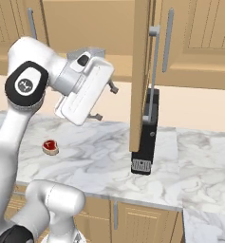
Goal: Retrieve the tupperware from the cabinet, then place the raw meat into the tupperware to avoid contamination.
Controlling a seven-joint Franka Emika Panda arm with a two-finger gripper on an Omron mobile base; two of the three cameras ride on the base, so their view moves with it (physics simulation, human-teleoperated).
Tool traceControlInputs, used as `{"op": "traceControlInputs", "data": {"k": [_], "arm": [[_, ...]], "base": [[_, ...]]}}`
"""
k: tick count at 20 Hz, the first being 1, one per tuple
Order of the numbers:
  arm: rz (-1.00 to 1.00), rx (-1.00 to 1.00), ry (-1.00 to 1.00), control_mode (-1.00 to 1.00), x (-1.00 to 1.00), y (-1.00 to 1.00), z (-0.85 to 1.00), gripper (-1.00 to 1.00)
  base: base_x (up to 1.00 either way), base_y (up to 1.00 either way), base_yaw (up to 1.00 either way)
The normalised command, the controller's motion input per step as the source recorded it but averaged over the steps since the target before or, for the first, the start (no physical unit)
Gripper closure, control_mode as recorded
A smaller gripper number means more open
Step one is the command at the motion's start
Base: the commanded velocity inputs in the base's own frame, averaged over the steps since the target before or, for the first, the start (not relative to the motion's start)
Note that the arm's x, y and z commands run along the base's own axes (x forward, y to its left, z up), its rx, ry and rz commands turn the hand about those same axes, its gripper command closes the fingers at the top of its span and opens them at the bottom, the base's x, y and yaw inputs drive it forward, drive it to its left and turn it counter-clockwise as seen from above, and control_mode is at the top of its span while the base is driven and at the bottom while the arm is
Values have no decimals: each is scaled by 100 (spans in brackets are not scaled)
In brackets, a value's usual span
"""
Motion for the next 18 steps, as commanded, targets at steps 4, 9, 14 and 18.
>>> {"op": "traceControlInputs", "data": {"k": [4, 9, 14, 18], "arm": [[11, 16, 5, -100, 0, 40, -6, -100], [14, 20, 5, -100, 0, 40, -15, -100], [18, 23, 4, -100, 0, 42, -23, -100], [20, 23, 0, -100, 0, 47, -28, -100]], "base": [[0, 0, 0], [0, 0, 0], [0, 0, 0], [0, 0, 0]]}}
